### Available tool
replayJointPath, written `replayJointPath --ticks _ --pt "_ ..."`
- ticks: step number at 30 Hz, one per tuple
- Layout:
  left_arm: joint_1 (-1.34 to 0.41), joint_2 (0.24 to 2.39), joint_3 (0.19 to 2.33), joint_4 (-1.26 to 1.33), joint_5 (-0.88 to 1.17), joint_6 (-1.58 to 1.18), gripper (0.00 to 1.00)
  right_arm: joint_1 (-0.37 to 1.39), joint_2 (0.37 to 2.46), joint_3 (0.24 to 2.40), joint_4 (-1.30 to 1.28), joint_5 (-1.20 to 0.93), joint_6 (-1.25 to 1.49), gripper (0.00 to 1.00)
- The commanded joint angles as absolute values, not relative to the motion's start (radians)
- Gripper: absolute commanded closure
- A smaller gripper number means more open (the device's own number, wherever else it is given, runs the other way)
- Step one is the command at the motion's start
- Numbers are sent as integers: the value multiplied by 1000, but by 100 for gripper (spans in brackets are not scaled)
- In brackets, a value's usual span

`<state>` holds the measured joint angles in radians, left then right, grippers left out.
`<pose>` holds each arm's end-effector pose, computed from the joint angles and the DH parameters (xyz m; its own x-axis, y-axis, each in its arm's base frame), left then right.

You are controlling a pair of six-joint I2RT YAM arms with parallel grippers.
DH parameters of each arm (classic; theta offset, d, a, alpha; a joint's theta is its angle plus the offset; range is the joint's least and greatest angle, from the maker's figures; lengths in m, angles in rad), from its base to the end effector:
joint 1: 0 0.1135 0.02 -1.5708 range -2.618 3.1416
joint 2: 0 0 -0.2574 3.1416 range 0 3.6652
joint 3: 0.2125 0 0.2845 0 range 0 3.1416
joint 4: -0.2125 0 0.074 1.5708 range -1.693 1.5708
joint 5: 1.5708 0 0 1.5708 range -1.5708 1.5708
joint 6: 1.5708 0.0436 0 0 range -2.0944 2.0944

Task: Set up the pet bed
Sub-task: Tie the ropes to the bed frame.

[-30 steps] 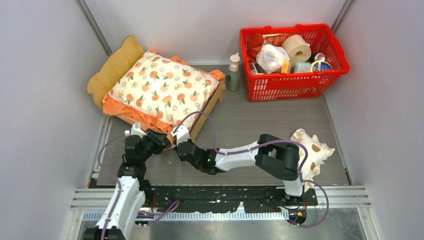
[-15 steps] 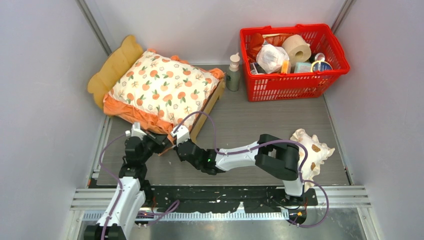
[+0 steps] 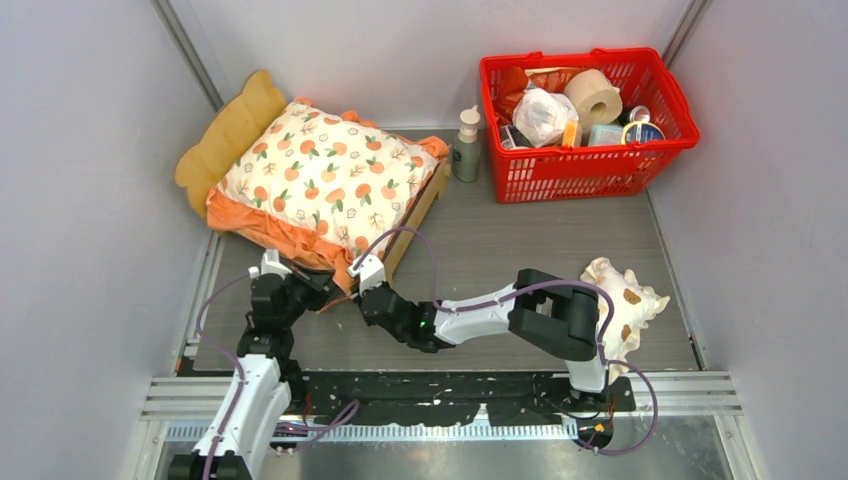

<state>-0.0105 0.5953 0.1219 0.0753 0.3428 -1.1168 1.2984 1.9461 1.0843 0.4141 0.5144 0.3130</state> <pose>0.1877 -0.0166 0.1398 -0.4573 -0.8417 -0.2872 -0.2082 0.4153 -0.8856 0.1395 0.4198 0.1325 -0.3322 -0.1930 -0.9232 -0.6484 0.7576 0.0749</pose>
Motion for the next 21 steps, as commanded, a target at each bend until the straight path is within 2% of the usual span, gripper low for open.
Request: replayJointPath --ticks 1,11,15,21 --pt "-5 591 161 13 305 -1096 100 1295 1884 1048 494 530 300 74" --pt "-5 588 190 3 289 -1085 100 1310 1798 861 815 381 -23 64" --pt "-4 589 200 -16 288 -1087 100 1330 1798 834 893 291 -274 63" --pt "-5 596 212 -33 290 -1088 100 1401 1925 842 1046 322 -775 58"
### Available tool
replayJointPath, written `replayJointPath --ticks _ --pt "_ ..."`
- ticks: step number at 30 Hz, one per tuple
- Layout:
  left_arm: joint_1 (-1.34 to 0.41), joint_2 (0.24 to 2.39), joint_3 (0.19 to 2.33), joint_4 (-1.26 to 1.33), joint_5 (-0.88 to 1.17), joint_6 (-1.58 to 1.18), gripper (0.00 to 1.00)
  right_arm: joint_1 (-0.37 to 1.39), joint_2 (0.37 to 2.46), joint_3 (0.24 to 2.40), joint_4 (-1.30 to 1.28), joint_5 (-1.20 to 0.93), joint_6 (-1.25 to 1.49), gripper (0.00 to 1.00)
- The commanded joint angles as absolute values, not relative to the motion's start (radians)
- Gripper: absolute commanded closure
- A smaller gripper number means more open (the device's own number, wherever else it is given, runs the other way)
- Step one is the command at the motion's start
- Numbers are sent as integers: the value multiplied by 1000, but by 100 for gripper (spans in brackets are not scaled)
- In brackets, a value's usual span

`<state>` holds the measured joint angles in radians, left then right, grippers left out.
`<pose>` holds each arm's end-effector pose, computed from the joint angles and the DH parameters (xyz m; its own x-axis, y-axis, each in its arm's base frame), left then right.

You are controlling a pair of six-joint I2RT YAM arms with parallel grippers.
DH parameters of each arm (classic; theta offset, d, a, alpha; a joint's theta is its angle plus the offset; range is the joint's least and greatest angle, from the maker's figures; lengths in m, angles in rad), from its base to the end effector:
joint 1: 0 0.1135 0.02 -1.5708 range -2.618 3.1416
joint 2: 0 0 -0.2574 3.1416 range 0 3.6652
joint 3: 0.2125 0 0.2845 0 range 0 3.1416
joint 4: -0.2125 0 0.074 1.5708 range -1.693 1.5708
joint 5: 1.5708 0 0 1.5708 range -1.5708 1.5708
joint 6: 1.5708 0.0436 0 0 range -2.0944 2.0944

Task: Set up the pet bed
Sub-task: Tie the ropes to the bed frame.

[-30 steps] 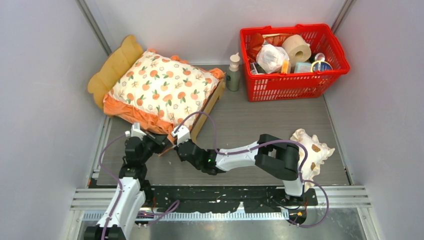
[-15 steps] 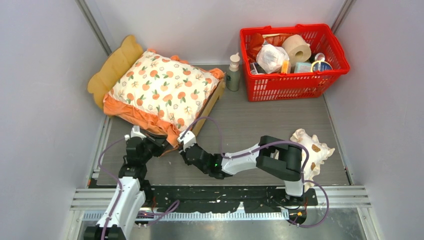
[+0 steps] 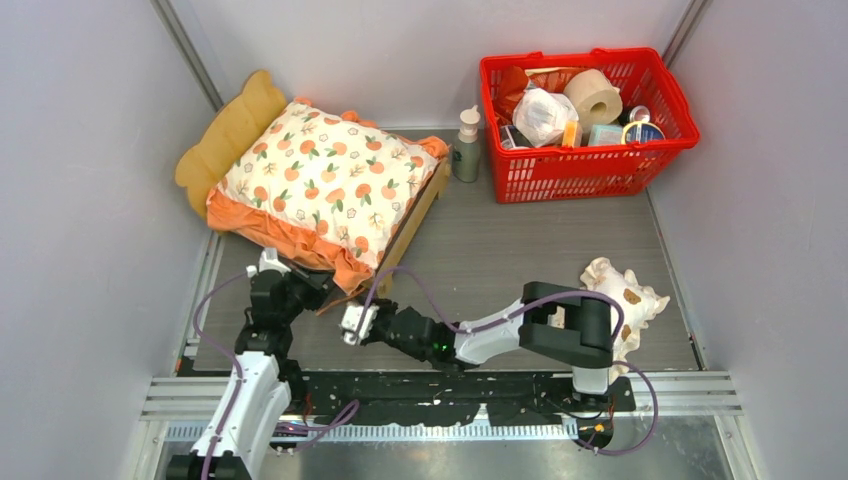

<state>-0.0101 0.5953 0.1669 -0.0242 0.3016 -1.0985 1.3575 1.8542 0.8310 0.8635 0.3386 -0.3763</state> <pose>0.1886 -0.0149 0.1463 -0.4454 -0.8459 -0.2935 -0.2635 0.4371 -0.8600 0.0992 0.3895 0.1361 0.2819 -0.3357 -0.8988 -0.8051 0.4267 -0.4119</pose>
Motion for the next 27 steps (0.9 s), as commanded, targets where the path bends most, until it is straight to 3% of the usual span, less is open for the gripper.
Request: replayJointPath --ticks 1,9,14,27 --pt "-5 598 214 -35 289 -1087 100 1409 1944 846 1066 322 -809 57" --pt "-5 604 253 -108 275 -1020 100 1378 2021 846 1137 198 -941 52" --pt "-5 609 269 -119 285 -1019 100 1375 2069 813 1151 162 -1180 51" --pt "-5 610 280 -154 300 -1022 100 1391 2277 1013 1128 262 -1487 51"
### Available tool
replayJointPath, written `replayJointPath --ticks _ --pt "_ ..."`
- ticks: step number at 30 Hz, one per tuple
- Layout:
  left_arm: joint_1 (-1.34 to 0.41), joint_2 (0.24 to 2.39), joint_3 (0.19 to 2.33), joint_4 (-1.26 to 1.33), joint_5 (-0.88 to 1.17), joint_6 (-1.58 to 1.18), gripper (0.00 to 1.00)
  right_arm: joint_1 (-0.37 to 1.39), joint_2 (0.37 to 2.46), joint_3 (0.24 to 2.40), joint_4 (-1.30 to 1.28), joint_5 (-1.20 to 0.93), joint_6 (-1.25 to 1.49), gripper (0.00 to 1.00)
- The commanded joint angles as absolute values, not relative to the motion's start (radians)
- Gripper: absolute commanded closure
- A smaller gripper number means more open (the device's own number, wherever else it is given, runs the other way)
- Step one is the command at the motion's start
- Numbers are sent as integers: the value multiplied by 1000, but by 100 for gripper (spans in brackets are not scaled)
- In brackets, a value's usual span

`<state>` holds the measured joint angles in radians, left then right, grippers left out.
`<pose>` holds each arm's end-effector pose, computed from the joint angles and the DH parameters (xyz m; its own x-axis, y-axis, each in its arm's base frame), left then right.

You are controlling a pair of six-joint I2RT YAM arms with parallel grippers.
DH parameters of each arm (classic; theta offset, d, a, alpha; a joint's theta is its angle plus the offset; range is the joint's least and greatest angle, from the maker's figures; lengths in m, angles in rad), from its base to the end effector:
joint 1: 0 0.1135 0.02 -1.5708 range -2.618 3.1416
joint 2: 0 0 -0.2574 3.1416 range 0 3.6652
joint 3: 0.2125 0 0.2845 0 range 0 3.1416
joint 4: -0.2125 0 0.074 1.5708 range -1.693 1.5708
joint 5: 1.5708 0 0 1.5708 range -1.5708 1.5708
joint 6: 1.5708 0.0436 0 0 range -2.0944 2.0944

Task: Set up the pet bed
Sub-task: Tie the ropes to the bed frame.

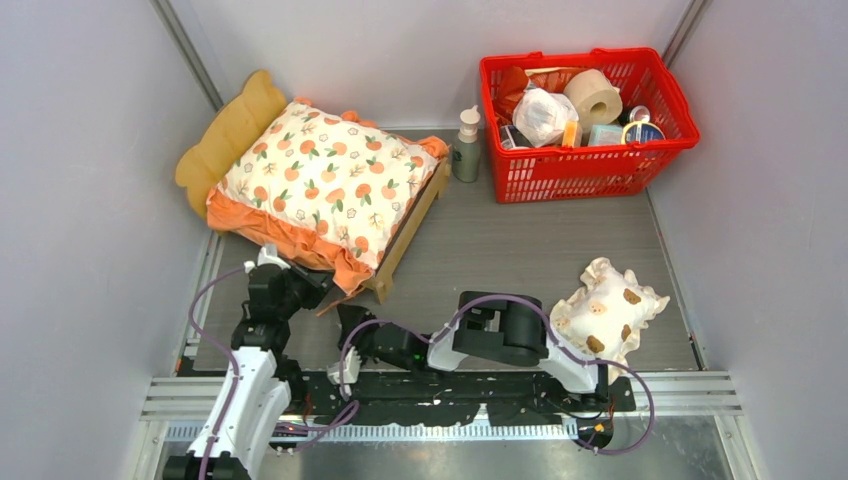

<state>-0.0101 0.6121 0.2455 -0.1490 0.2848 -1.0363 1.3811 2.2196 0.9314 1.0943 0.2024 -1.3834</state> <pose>0.1911 -0.0142 0.1606 -0.4698 -0.8212 -0.3240 -0.2948 0.4919 -0.8192 0.0888 0.4159 0.0458 0.9019 -0.4071 -0.1448 -0.2080 -0.1154 -0.9713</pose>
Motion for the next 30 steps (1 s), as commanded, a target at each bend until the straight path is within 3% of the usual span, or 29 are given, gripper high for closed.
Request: replayJointPath --ticks 1,14,16,21,30 --pt "-5 612 279 -154 301 -1022 100 1390 2286 1021 1129 280 -1493 51" --pt "-5 619 269 -150 314 -1042 100 1373 2348 1140 1009 299 -1474 54" --pt "-5 623 272 -150 310 -1045 100 1368 2347 1144 1003 295 -1470 59" --pt "-5 637 294 -162 272 -1044 100 1365 2312 1104 1022 290 -1441 93" --pt "30 678 323 -122 234 -1043 100 1375 2182 943 1109 260 -1315 95"
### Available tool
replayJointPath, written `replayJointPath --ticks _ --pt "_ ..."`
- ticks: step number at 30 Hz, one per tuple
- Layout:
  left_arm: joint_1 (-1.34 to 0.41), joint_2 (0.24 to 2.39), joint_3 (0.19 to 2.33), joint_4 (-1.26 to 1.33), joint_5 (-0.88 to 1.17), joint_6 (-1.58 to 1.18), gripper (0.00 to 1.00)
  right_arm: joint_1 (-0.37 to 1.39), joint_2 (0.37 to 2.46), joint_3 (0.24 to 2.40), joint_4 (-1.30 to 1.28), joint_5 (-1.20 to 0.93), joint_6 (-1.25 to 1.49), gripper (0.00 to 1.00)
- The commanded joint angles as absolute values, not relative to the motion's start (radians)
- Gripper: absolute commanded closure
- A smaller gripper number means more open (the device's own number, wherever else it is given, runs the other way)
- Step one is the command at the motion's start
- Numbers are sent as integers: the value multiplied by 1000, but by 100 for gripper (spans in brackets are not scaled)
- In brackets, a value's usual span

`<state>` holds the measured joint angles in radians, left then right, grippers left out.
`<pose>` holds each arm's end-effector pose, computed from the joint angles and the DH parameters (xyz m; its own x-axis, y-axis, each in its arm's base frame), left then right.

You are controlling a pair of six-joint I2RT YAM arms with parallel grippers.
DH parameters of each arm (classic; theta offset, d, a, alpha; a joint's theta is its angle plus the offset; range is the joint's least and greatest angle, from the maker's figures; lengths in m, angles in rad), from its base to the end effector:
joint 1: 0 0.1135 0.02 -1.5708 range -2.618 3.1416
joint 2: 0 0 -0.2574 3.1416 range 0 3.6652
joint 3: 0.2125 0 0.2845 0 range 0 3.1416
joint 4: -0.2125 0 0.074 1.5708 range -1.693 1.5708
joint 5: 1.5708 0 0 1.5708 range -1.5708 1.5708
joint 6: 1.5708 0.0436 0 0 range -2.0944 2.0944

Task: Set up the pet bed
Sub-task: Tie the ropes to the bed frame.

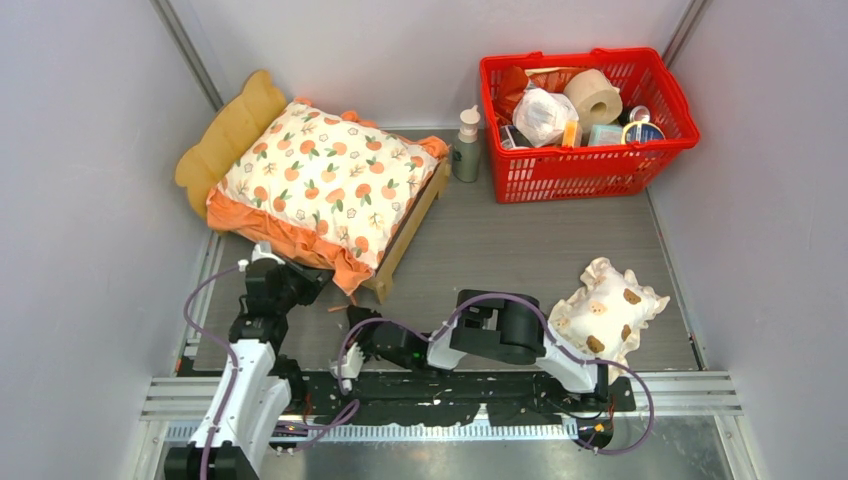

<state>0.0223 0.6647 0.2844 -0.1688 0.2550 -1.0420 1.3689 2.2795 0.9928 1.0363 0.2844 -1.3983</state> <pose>0.1972 -0.0066 0.1641 -0.4303 -0.8453 -0.3167 -0.3529 0.4804 -0.8029 0.0993 0.4240 0.0301 0.8641 -0.4936 -0.0978 -0.2010 -0.1604 -0.9664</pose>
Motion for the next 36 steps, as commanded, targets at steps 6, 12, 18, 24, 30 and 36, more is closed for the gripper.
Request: replayJointPath --ticks 6,12,18,24,30,36 --pt "30 677 321 -124 247 -1044 100 1382 2177 914 1160 212 -1291 95" --pt "30 684 333 -126 228 -1031 100 1390 2163 884 1110 180 -1278 95" --pt "29 713 355 -124 175 -1019 100 1404 2127 826 1174 282 -1194 95" --pt "30 720 349 -87 175 -1038 100 1404 2116 775 1264 388 -1106 95" --pt "27 694 318 -83 265 -1005 100 1403 2125 750 1335 395 -1089 95" --pt "27 650 243 -65 343 -991 88 1402 2145 761 1373 390 -1086 95"
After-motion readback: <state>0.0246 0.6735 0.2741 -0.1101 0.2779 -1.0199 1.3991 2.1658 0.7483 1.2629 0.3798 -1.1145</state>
